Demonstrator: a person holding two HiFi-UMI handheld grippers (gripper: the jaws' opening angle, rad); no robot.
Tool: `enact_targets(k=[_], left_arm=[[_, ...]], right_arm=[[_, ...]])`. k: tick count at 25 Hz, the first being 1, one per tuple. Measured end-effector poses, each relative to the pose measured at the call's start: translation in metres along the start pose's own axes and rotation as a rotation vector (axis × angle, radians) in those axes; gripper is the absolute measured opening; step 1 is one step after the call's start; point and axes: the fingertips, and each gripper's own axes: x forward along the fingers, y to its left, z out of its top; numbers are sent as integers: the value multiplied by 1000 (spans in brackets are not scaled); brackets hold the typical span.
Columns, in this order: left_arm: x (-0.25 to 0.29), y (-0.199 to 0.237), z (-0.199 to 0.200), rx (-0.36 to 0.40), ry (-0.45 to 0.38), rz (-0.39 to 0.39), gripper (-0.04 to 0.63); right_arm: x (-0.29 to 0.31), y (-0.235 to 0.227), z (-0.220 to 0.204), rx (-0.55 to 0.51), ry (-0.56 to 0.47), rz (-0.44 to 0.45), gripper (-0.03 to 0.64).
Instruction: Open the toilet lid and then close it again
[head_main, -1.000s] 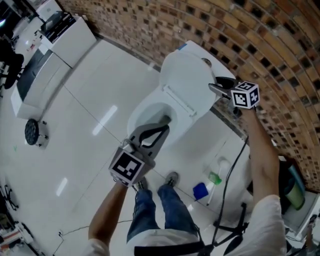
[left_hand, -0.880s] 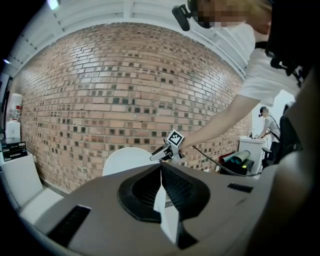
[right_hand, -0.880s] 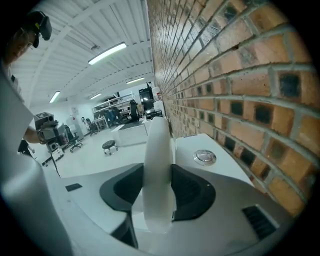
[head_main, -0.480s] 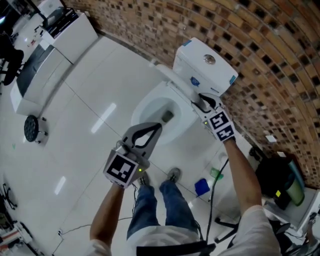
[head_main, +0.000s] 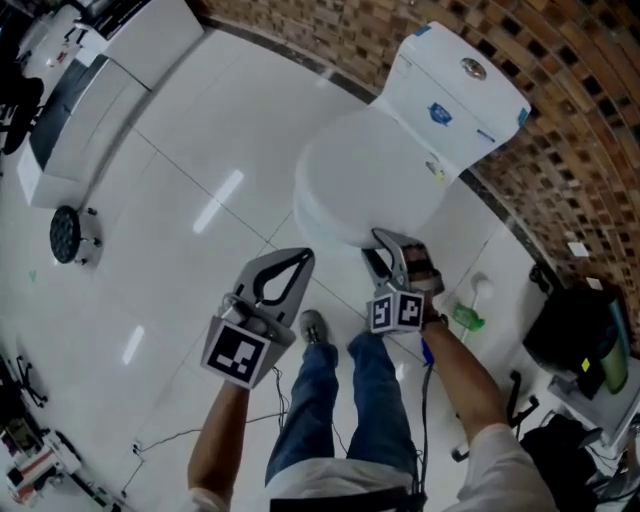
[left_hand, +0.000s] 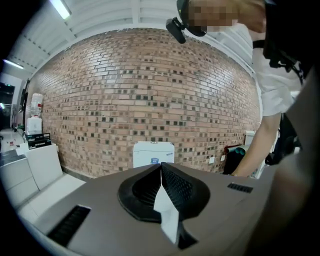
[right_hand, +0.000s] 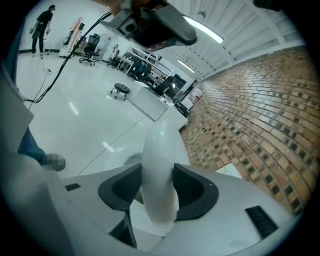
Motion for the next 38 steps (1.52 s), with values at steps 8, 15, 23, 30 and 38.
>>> enact_targets(k=[8, 15, 23, 30, 38], left_arm=[[-26, 20, -67, -57, 0, 21, -5], [-43, 28, -86, -84, 24, 16, -5], [-50, 23, -16, -19, -6, -20, -5], [-73, -17, 87, 1, -67, -81, -5], [-83, -76, 144, 15, -97, -217, -5]], right_arm=[[71, 128, -38, 64, 130, 142, 0], [61, 120, -31, 185, 134, 130, 0], [-49, -11, 56, 492, -90, 6, 0], [-195, -115, 131, 732, -322, 22, 0], [-288, -149, 138, 869, -360, -103, 0]])
